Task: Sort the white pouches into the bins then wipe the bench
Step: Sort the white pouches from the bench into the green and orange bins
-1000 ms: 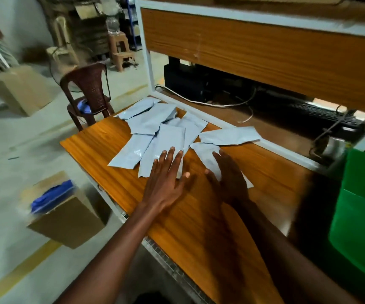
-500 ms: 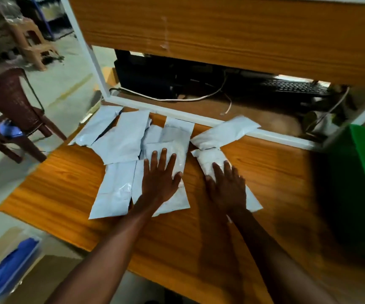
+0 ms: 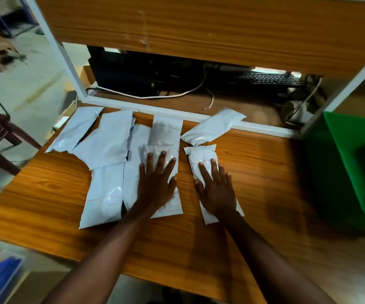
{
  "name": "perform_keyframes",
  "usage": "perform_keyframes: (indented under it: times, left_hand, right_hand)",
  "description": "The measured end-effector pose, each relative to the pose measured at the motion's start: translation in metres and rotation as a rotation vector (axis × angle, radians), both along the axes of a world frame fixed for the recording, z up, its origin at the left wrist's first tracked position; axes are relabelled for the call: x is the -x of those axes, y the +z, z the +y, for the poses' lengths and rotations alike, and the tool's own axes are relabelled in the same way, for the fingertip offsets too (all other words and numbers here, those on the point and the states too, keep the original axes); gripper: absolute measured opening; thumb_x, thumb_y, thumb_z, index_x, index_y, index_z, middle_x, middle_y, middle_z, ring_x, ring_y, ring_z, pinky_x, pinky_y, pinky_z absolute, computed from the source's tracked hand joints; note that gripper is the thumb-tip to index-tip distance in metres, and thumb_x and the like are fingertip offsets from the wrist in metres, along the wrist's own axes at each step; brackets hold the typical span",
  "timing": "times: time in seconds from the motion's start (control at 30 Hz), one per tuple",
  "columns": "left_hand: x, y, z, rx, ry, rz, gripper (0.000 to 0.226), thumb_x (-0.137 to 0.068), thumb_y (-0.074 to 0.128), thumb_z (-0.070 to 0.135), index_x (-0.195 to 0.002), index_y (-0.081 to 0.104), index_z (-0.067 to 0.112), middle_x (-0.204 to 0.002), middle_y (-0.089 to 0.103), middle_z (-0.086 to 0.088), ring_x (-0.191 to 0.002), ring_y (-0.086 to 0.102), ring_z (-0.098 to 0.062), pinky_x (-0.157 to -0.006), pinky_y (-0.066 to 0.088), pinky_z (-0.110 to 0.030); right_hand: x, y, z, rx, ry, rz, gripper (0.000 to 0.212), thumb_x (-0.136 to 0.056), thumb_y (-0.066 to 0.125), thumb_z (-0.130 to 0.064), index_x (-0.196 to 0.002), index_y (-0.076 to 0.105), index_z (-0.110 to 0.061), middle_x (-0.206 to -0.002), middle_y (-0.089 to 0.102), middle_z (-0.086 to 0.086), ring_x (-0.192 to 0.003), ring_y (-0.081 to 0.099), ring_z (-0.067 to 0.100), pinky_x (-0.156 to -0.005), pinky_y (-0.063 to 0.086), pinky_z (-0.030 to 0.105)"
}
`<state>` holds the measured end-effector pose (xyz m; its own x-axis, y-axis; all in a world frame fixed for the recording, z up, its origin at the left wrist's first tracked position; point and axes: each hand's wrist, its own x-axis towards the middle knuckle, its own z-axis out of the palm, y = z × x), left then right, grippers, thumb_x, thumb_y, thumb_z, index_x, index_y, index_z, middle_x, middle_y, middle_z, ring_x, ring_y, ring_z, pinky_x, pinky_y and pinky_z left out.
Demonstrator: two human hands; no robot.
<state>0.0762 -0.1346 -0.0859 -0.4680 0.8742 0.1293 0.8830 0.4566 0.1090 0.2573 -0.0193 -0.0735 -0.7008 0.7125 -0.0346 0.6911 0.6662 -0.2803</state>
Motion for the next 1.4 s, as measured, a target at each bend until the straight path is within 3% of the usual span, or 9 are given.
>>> perform_keyframes:
  times: [0.13, 0.27, 0.43, 0.67, 0.77, 0.97, 1.4]
  left_hand:
    - [-0.001, 0.003, -0.002, -0.043, -0.019, -0.027, 0.062, -0.095, 0.042, 0.044, -0.154, 0.029, 0.03, -0.165, 0.016, -0.005, -0.151, 0.006, -0.037, -0.115, 0.025, -0.064]
    - [-0.011, 0.018, -0.013, -0.124, -0.044, -0.027, 0.063, -0.097, 0.041, 0.039, -0.156, 0.021, 0.031, -0.166, 0.01, -0.003, -0.152, 0.0, -0.033, -0.12, 0.016, -0.057]
    - [-0.034, 0.052, -0.025, -0.196, -0.073, -0.05, 0.06, -0.099, 0.027, 0.045, -0.157, 0.015, 0.033, -0.167, 0.004, -0.001, -0.153, -0.005, -0.03, -0.121, 0.012, -0.056]
    - [-0.113, 0.088, -0.038, -0.207, -0.114, -0.084, 0.062, -0.099, 0.027, 0.049, -0.156, 0.002, 0.041, -0.166, -0.006, 0.008, -0.152, -0.016, -0.019, -0.123, 0.008, -0.051]
    - [-0.17, 0.107, -0.038, -0.266, -0.191, -0.074, 0.061, -0.1, 0.031, 0.047, -0.157, 0.01, 0.036, -0.166, 0.001, 0.005, -0.153, -0.009, -0.022, -0.123, 0.011, -0.051]
    - [-0.263, 0.135, -0.018, -0.3, -0.346, -0.105, 0.058, -0.101, 0.031, 0.044, -0.156, 0.015, 0.037, -0.166, 0.006, 0.005, -0.153, -0.005, -0.025, -0.121, 0.017, -0.055]
    - [-0.361, 0.149, 0.077, -0.31, -0.631, -0.176, 0.059, -0.1, 0.026, 0.047, -0.157, 0.014, 0.035, -0.166, 0.006, 0.004, -0.153, -0.006, -0.025, -0.122, 0.018, -0.053]
  right_hand:
    - [0.001, 0.006, -0.003, 0.017, -0.046, 0.09, 0.064, -0.101, 0.016, -0.059, -0.155, 0.031, -0.03, -0.166, 0.021, 0.009, -0.151, 0.021, 0.036, -0.12, 0.019, 0.051]
    - [-0.014, 0.016, -0.014, 0.011, -0.102, 0.188, 0.058, -0.103, 0.024, -0.055, -0.153, 0.037, -0.027, -0.164, 0.027, 0.009, -0.15, 0.025, 0.034, -0.116, 0.031, 0.05]
    - [-0.043, 0.032, -0.028, -0.024, -0.096, 0.286, 0.053, -0.105, 0.033, -0.05, -0.154, 0.033, -0.03, -0.166, 0.022, 0.006, -0.153, 0.018, 0.029, -0.118, 0.026, 0.046]
    - [-0.122, 0.068, -0.048, -0.035, -0.158, 0.379, 0.052, -0.105, 0.034, -0.049, -0.154, 0.032, -0.033, -0.167, 0.017, 0.002, -0.153, 0.016, 0.025, -0.119, 0.027, 0.046]
    - [-0.182, 0.081, -0.061, -0.112, -0.238, 0.444, 0.054, -0.103, 0.036, -0.049, -0.153, 0.037, -0.03, -0.165, 0.024, 0.005, -0.151, 0.024, 0.026, -0.12, 0.024, 0.042]
    - [-0.291, 0.096, -0.079, -0.15, -0.403, 0.496, 0.056, -0.102, 0.031, -0.052, -0.155, 0.032, -0.031, -0.167, 0.017, 0.0, -0.154, 0.014, 0.021, -0.123, 0.021, 0.044]
    - [-0.39, 0.113, -0.022, -0.262, -0.651, 0.482, 0.055, -0.102, 0.036, -0.049, -0.154, 0.033, -0.033, -0.167, 0.019, 0.0, -0.154, 0.017, 0.021, -0.12, 0.028, 0.048]
